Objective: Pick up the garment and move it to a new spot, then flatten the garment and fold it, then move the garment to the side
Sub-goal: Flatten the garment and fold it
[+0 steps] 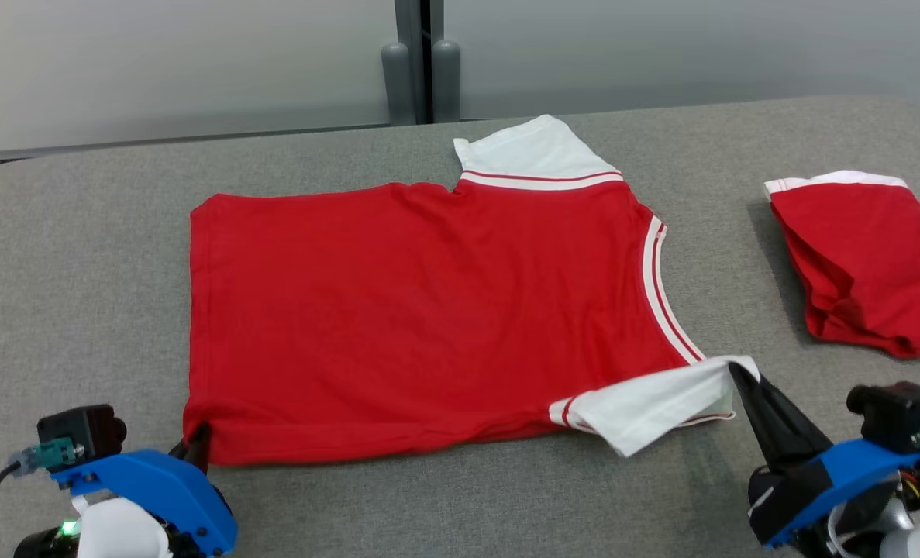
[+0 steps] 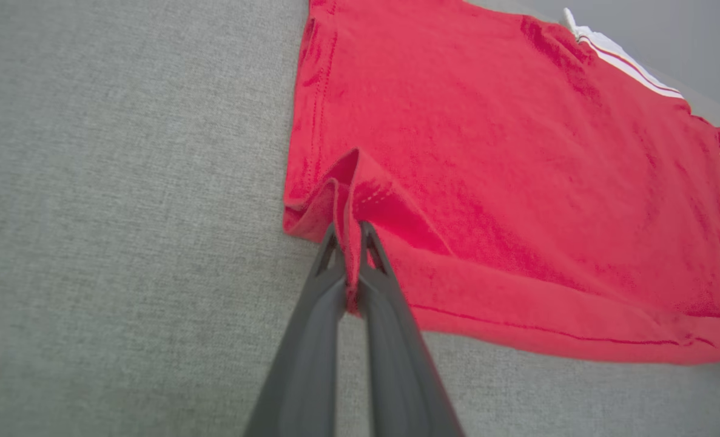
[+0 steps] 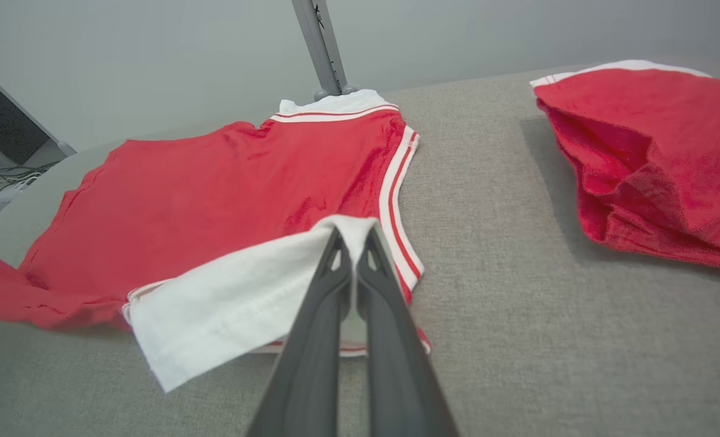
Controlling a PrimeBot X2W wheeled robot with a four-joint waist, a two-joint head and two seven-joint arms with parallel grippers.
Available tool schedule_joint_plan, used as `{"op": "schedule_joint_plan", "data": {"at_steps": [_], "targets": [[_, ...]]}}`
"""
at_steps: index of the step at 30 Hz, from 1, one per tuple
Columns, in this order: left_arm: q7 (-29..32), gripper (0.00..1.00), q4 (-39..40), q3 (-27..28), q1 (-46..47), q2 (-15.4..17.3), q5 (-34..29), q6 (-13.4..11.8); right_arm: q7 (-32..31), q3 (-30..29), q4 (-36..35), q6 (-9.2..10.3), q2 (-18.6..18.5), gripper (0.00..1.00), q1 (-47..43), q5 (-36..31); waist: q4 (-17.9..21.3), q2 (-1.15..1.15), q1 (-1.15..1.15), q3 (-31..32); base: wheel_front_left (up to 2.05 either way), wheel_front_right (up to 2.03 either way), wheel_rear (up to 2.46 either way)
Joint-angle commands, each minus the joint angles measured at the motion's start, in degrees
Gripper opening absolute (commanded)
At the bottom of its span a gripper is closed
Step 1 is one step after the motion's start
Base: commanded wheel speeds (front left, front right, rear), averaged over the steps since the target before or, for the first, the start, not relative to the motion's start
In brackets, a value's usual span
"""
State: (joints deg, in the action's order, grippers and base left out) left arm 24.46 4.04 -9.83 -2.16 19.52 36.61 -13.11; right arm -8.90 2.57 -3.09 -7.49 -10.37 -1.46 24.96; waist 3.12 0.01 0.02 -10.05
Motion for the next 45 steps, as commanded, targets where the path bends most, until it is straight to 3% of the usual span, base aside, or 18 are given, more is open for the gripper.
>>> {"op": "schedule_joint_plan", "data": {"at_steps": [1,12,13,14,15,16,17,18,24,31,37,45], "targets": [[1.7,0.00,-0.7,0.0,2.2,0.5,1.0,0.6,0.7,0.8,2.2,0.00,-1.3,0.00,3.7,0.6,-0.8,-0.01,-0.02,-1.3,0.00,0.00,0.00],[8.5,0.00,-7.1,0.1,10.7,1.0,6.1,3.3,3.8,9.4,21.9,0.00,-6.0,0.00,22.2,5.3,-1.8,-0.01,-0.02,-4.1,0.00,0.00,0.00],[8.5,0.12,-7.7,0.0,11.2,1.0,6.2,3.7,4.9,9.9,23.3,0.00,-6.0,0.00,23.4,5.8,-1.9,-0.01,-0.02,-4.3,0.00,0.00,0.00],[8.1,0.12,-8.2,-0.1,11.8,0.8,6.4,4.1,5.8,10.4,24.8,0.00,-6.0,0.00,24.5,6.4,-2.0,-0.01,-0.02,-4.4,0.00,0.00,0.00],[7.1,1.00,-8.5,0.3,12.6,0.0,7.0,4.6,7.0,10.9,26.1,0.00,-5.9,0.00,25.4,6.7,-2.0,-0.01,-0.02,-4.5,0.00,0.00,0.00],[6.5,1.00,-9.0,0.3,12.9,-0.5,7.2,5.0,8.3,11.5,27.2,0.00,-5.9,0.32,26.1,7.0,-2.1,-0.01,-0.02,-4.6,0.00,0.00,0.00],[5.7,1.00,-9.6,0.2,13.1,-0.5,6.9,5.3,9.4,12.1,28.4,0.00,-5.9,0.80,26.8,7.1,-2.1,-0.01,-0.02,-4.6,0.00,0.00,0.00],[4.1,1.00,-9.8,0.4,13.5,-0.7,6.4,5.7,11.0,12.7,29.3,0.00,-6.1,1.00,27.3,7.1,-2.1,-0.01,-0.02,-4.7,0.00,0.00,0.00],[-12.2,1.00,-11.0,1.0,13.3,-2.8,0.4,6.5,21.1,14.6,31.7,0.00,-7.2,1.00,28.1,3.6,-2.1,-0.01,-0.02,-4.2,0.00,0.00,0.00],[-31.0,1.00,-10.7,-1.6,9.9,-3.2,-11.2,4.4,24.0,8.1,25.1,0.00,-6.5,1.00,21.3,-3.2,-2.1,-0.01,-0.02,-2.1,0.00,0.00,0.00],[-35.9,1.00,-9.5,-3.5,4.9,-2.6,-15.4,2.5,23.6,3.4,15.7,0.00,-4.1,1.00,10.8,-7.0,-1.5,-0.01,-0.02,0.2,0.00,0.00,0.00],[-35.1,1.00,-9.4,-4.3,-0.6,-2.9,-14.7,1.5,19.1,0.1,6.4,0.00,-1.1,1.00,0.7,-9.5,-0.9,-0.01,-0.02,2.9,0.00,0.00,0.00]]}}
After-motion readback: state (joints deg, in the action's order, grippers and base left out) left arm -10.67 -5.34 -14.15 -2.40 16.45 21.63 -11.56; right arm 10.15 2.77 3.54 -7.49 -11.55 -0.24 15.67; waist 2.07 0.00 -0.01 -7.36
